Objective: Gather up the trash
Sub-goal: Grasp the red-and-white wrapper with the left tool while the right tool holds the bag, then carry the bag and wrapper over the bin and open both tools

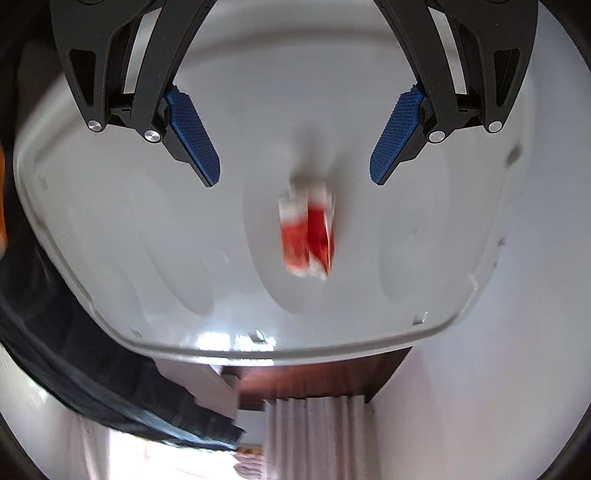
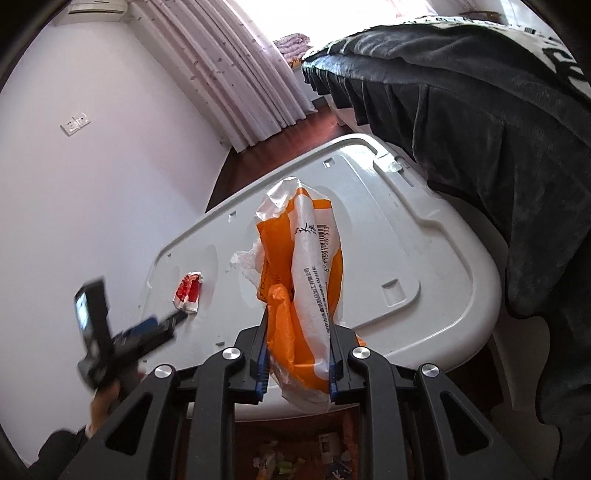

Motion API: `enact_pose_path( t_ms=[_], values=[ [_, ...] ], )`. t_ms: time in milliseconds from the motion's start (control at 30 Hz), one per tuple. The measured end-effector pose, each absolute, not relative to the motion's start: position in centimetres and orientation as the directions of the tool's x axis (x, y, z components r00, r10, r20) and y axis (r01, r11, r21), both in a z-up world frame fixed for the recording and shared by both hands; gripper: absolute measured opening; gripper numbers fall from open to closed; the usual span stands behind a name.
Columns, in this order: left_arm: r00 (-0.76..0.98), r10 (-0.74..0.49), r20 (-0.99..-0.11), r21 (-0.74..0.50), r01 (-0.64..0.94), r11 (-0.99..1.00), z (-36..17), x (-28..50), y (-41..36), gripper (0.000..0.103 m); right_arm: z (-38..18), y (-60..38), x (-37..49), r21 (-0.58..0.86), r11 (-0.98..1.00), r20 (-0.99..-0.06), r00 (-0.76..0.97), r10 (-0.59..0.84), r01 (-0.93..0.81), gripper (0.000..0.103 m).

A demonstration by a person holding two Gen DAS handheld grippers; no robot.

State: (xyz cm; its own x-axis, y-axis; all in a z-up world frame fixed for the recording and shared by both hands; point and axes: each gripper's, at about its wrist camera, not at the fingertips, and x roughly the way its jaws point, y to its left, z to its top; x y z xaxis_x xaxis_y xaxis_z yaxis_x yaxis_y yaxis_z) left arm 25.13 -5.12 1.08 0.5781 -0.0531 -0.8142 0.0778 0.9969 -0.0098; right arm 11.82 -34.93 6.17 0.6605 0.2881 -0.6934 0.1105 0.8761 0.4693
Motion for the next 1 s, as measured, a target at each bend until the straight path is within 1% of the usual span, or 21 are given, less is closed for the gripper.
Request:
enact_pose_path(
  t_ms=[100,167,200,233,267,300,400,500,567,700,767,833,967,1000],
  values=[
    [0.572,-0.044,-0.819,-0.041,0.018,0.999,0.2,28.7,-4.9,0.081,5.9,-34.7,12.2,0.484,0.868,-0.698,0.645,0.31,0.107,0.023],
    [0.544,-0.023,-0.839,-0.009,0.029,1.0,-0.8,30.6,-5.3,0.063,5.9,-34.4,12.5,0.479,0.872,-0.698,0.647,0.307,0.103,0.023],
    [0.519,-0.012,-0.855,0.01,0.039,0.999,-1.5,31.2,-5.5,0.04,6.0,-34.2,12.6,0.472,0.876,-0.698,0.649,0.302,0.099,0.023],
    [0.512,0.032,-0.858,0.057,0.033,0.998,-2.3,31.6,-5.7,0.03,6.1,-34.0,12.7,0.468,0.878,-0.697,0.65,0.301,0.095,0.023],
    [0.544,0.057,-0.837,0.093,0.04,0.995,-2.2,31.4,-6.0,0.029,6.1,-33.9,12.8,0.466,0.88,-0.697,0.651,0.301,0.092,0.023],
    [0.546,0.058,-0.836,0.102,0.05,0.994,-2.3,31.2,-6.2,0.028,6.1,-33.7,12.9,0.463,0.882,-0.699,0.649,0.301,0.09,0.023],
    [0.563,0.017,-0.826,0.065,0.064,0.996,-1.5,30.0,-6.0,0.027,6.0,-33.2,13.0,0.462,0.884,-0.701,0.642,0.309,0.079,0.023],
    [0.599,-0.038,-0.8,0.047,0.126,0.991,-0.1,27.2,-6.3,0.027,6.2,-32.6,13.1,0.434,0.898,-0.707,0.643,0.294,0.067,0.023],
    [0.612,-0.091,-0.785,0.009,0.159,0.987,1.5,24.3,-6.0,0.027,6.2,-32.5,13.2,0.428,0.901,-0.708,0.644,0.29,0.064,0.023],
    [0.585,-0.122,-0.802,-0.044,0.145,0.988,4.2,17.3,-5.0,0.027,6.1,-32.3,13.4,0.424,0.902,-0.712,0.646,0.275,0.083,0.023],
    [0.567,-0.123,-0.814,-0.059,0.13,0.99,4.6,14.1,-4.7,0.027,6.1,-31.7,13.2,0.404,0.912,-0.712,0.652,0.259,0.078,0.023],
    [0.557,-0.117,-0.822,-0.057,0.123,0.991,5.0,10.4,-4.3,0.027,6.4,-30.6,12.5,0.349,0.935,-0.709,0.669,0.222,0.059,0.023],
    [0.572,-0.08,-0.817,-0.004,0.133,0.991,5.0,4.8,-3.7,0.027,7.2,-27.4,8.2,0.248,0.968,-0.666,0.718,0.199,-0.039,0.023],
    [0.577,-0.076,-0.814,0.001,0.132,0.991,4.9,3.1,-3.6,0.027,7.0,-26.7,6.9,0.241,0.969,-0.667,0.716,0.205,-0.053,0.023]
  ],
)
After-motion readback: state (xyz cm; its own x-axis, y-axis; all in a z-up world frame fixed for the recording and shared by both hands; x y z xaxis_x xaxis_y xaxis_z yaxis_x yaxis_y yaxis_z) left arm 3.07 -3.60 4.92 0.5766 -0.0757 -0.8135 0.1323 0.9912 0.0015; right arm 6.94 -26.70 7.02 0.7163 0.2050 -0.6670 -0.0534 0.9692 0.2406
